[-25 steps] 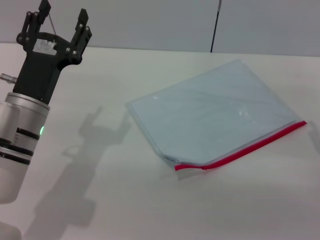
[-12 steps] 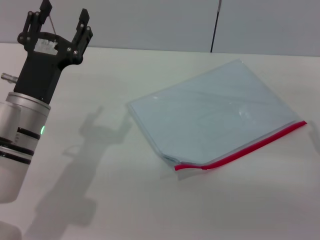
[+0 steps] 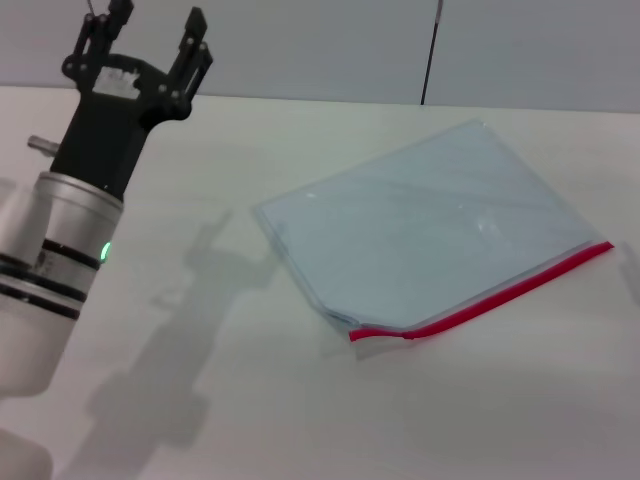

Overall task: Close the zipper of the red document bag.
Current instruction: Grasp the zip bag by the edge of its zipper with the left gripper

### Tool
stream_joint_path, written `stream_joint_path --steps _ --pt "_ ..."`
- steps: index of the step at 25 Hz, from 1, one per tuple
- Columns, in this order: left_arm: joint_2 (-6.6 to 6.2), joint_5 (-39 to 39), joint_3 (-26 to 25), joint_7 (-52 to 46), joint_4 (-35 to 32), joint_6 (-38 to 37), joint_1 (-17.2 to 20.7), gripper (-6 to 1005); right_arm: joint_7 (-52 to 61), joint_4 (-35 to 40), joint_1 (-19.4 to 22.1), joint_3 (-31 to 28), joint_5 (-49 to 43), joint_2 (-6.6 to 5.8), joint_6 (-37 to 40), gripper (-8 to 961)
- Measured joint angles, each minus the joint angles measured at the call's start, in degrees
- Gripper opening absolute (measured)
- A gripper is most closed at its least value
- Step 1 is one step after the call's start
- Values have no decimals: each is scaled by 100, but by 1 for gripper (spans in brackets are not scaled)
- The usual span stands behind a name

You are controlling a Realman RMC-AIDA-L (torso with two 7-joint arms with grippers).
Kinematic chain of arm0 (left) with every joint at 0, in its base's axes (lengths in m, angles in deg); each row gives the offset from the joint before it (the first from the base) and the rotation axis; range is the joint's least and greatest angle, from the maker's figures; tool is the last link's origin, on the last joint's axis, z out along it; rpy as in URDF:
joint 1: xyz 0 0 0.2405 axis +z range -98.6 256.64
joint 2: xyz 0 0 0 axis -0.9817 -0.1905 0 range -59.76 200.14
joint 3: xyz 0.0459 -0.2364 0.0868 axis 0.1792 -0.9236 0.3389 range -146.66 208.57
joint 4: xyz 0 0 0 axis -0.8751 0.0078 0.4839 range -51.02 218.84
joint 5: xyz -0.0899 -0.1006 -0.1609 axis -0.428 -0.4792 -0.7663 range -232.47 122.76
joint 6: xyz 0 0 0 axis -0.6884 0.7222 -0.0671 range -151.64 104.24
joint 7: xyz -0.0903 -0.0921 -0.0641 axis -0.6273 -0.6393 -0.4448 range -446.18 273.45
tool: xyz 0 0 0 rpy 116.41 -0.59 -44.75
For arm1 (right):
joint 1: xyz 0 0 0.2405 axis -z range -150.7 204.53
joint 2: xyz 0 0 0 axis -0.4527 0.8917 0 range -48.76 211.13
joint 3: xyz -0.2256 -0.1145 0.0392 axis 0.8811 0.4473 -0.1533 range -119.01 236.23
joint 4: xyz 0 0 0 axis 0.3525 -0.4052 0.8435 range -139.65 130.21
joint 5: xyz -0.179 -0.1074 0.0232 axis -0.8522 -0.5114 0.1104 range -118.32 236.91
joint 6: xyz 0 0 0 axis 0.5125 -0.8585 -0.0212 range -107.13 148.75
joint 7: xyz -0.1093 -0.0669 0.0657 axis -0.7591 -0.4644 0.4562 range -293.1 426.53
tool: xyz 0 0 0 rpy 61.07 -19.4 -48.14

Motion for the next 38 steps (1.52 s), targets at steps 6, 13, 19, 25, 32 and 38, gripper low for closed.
stream_joint_path --steps 6,13,19,25,32,38 --pt "-846 -390 564 1 -1429 -1132 50 756 0 0 10 0 11 -2 -1 620" --pt "-1860 -415 738 19 -2988 -3833 -257 756 0 0 31 0 19 -2 0 620" --pt "-2226 -79 242 245 -4045 -6616 -531 757 0 0 63 -8 31 -3 0 620" --pt "-1900 484 -634 1146 -4942 -9430 -500 756 0 0 65 -21 31 -10 0 620" --pt "-796 671 -1844 2626 -5206 -12258 -458 755 0 15 81 -37 36 -10 0 619" --pt "-20 1681 -2110 3074 -5215 -13391 -429 754 0 24 82 -26 37 -10 -6 619"
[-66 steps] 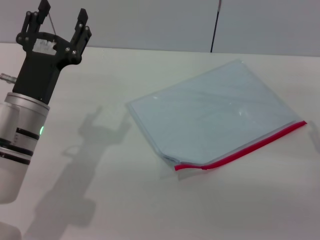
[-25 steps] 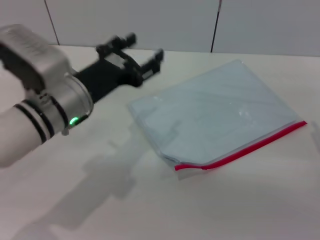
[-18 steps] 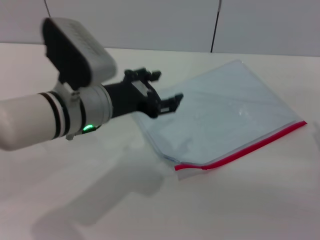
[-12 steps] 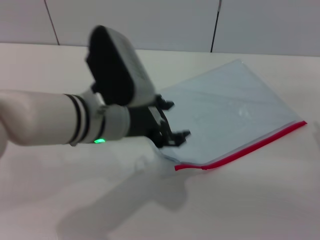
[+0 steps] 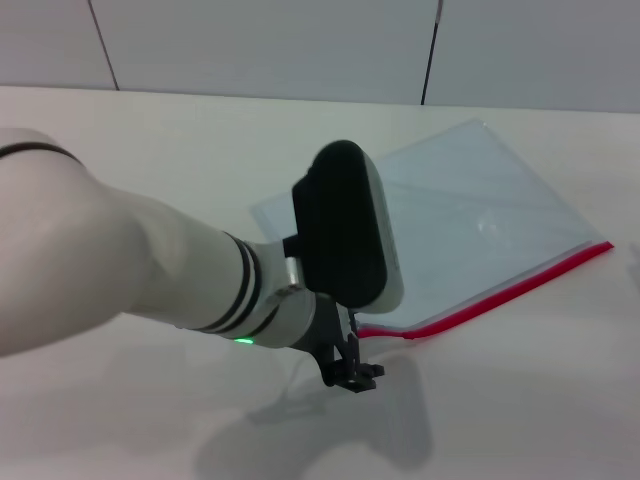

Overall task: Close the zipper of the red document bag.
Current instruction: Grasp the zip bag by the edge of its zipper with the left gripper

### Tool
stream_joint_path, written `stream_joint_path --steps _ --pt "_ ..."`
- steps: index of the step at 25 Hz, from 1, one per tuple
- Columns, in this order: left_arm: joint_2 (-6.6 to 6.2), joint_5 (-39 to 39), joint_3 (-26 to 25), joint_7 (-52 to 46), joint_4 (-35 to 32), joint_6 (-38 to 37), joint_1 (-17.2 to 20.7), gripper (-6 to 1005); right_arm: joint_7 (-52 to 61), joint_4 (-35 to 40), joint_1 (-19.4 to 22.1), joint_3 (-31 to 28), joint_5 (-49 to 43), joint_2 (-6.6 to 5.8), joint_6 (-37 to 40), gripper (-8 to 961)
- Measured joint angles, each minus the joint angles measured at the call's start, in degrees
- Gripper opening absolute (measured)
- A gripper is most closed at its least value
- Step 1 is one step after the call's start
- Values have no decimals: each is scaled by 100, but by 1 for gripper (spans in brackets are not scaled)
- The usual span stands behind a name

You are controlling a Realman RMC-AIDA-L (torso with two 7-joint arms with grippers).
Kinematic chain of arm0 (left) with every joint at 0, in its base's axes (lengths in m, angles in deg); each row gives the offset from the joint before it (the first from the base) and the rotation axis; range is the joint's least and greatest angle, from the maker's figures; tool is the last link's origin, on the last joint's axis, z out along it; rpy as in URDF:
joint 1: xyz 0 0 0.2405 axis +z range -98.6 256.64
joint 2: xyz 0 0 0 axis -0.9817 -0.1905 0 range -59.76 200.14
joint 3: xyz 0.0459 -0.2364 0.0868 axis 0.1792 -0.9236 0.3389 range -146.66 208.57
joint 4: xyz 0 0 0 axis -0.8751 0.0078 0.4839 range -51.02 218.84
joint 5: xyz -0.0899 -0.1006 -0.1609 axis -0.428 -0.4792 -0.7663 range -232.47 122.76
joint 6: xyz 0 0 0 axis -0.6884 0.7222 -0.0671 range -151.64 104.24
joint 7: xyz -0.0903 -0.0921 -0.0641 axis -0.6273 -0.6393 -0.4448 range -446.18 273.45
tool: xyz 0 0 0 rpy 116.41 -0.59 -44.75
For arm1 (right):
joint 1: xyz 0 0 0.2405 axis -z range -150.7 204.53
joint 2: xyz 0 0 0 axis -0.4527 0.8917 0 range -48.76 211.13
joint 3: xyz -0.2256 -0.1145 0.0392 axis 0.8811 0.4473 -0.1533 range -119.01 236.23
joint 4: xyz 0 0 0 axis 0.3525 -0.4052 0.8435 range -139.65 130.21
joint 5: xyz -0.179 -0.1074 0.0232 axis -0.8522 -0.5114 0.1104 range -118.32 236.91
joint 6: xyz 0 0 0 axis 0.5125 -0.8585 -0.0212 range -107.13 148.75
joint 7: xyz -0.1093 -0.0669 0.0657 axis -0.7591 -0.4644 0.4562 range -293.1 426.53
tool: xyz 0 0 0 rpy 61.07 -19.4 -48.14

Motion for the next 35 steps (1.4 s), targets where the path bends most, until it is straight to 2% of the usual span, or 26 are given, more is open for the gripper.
stream_joint_path --steps 3,10,13,22,35 --pt "154 404 13 -27 47 -97 12 753 0 1 0 -5 -13 0 0 619" --pt "282 904 118 46 135 -68 52 684 0 2 -19 5 -24 0 0 618" --pt "292 951 136 135 240 67 33 655 0 -3 -37 10 -30 0 0 618" --pt "294 893 201 685 539 890 86 648 0 -15 -45 17 -35 0 -8 618" --pt "286 885 518 743 1157 1844 15 651 0 -19 -25 -10 -24 0 -33 617"
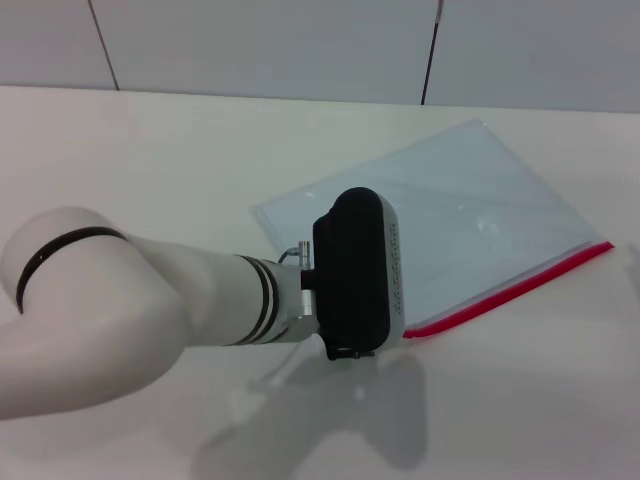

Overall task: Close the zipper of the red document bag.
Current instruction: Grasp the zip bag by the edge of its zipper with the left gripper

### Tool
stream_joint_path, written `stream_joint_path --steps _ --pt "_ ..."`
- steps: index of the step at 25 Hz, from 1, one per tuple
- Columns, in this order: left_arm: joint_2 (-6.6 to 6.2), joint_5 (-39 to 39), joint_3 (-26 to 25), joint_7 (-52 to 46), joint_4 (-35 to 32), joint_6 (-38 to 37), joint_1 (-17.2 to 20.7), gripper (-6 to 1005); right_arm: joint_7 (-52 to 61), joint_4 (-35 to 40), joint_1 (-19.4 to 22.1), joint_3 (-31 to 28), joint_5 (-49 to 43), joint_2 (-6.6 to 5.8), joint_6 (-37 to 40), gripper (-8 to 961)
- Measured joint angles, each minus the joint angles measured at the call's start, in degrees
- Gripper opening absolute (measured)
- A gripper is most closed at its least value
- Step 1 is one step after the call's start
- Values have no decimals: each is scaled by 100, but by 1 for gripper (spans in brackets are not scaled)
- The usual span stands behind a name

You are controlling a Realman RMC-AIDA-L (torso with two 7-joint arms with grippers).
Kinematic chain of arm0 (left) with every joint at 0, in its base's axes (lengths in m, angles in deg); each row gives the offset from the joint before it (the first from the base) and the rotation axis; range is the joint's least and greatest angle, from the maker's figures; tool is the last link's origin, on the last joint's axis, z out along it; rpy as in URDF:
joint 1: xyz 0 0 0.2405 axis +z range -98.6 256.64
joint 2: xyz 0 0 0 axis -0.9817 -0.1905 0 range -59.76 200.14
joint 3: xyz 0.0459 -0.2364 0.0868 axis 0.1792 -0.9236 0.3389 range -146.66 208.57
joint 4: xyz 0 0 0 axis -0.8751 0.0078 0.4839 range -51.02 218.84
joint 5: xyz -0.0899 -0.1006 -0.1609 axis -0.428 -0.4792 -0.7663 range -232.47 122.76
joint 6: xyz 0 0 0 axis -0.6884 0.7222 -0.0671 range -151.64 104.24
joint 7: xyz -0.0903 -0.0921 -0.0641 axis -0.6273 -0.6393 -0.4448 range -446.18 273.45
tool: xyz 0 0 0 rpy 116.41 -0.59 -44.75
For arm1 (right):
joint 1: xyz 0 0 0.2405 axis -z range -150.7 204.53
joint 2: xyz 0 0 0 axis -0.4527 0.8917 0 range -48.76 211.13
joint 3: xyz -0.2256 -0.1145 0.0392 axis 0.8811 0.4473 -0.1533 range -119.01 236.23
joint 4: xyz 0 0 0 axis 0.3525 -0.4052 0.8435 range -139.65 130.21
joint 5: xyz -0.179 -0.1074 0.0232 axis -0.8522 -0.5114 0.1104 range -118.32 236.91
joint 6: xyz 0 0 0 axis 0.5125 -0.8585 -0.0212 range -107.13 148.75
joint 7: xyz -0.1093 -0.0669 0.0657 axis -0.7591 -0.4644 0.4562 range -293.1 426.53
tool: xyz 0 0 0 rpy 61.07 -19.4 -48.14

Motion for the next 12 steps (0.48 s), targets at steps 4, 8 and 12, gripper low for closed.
stream_joint_path --steps 4,8,12 --pt "12 -147 2 242 213 299 0 644 0 -4 -2 0 4 0 -3 617" --pt "5 -369 20 416 283 448 2 639 0 -8 4 0 11 0 -6 617" --pt "4 -384 6 431 285 502 32 514 0 -4 11 0 13 0 -7 617"
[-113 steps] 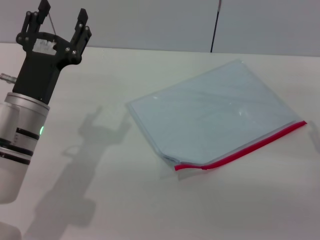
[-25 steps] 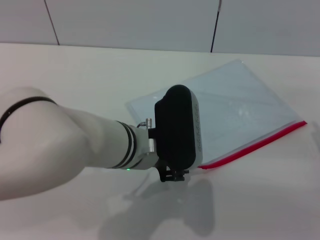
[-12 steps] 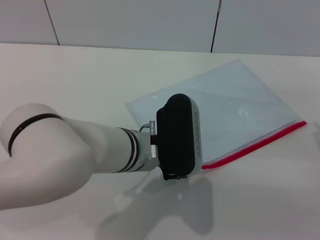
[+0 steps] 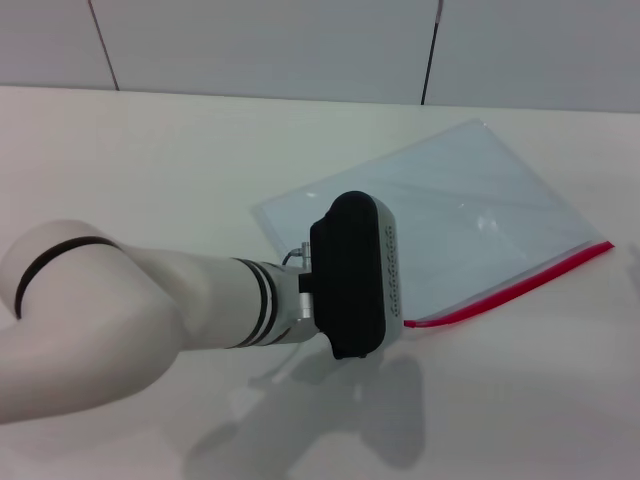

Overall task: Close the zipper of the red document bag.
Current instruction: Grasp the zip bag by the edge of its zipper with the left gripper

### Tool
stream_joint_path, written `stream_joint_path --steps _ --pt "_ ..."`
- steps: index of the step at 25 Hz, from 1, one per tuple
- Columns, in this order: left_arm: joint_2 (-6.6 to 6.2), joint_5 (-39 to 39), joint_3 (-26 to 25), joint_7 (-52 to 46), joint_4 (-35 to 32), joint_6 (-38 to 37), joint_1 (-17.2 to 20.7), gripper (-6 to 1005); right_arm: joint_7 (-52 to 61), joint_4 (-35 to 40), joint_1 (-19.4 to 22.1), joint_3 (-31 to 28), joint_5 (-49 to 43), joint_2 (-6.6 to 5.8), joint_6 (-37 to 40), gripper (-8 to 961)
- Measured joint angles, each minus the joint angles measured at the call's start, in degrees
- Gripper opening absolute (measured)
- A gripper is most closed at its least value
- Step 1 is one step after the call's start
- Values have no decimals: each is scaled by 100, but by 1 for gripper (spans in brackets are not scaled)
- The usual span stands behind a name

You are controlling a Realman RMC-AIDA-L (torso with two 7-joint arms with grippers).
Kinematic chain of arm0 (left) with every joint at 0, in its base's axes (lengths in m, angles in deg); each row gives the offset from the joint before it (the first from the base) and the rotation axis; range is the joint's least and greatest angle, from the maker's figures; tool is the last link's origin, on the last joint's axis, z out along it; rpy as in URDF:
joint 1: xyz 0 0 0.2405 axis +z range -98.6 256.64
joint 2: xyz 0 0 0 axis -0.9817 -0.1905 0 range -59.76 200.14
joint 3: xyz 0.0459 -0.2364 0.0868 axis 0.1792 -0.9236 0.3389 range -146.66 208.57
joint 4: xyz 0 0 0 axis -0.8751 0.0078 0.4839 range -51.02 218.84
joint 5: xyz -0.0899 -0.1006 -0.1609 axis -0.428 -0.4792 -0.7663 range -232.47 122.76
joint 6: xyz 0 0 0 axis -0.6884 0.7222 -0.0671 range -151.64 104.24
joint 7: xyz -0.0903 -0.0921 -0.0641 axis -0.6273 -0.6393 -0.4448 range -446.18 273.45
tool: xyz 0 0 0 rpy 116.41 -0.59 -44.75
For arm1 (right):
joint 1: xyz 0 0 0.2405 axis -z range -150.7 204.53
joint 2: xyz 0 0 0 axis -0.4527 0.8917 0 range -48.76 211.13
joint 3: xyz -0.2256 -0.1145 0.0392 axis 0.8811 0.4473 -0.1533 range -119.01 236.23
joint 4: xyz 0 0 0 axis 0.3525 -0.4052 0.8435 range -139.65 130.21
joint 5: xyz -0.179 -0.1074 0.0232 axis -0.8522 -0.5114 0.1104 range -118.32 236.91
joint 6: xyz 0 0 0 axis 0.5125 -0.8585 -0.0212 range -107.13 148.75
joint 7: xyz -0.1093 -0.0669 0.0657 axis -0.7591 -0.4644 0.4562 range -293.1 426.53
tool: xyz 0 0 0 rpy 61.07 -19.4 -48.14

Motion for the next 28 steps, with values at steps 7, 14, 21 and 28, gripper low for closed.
stream_joint_path --steps 7,14,21,28 --pt "2 -3 -9 -9 49 131 14 305 0 -6 4 0 13 0 0 616" --pt "12 -2 -29 -57 94 161 30 87 0 5 15 -7 29 0 2 616" --pt "19 214 8 -39 104 1346 500 47 0 100 20 262 -17 -16 23 616" --pt "19 560 283 0 650 4077 1159 48 491 757 97 929 -26 -27 218 615"
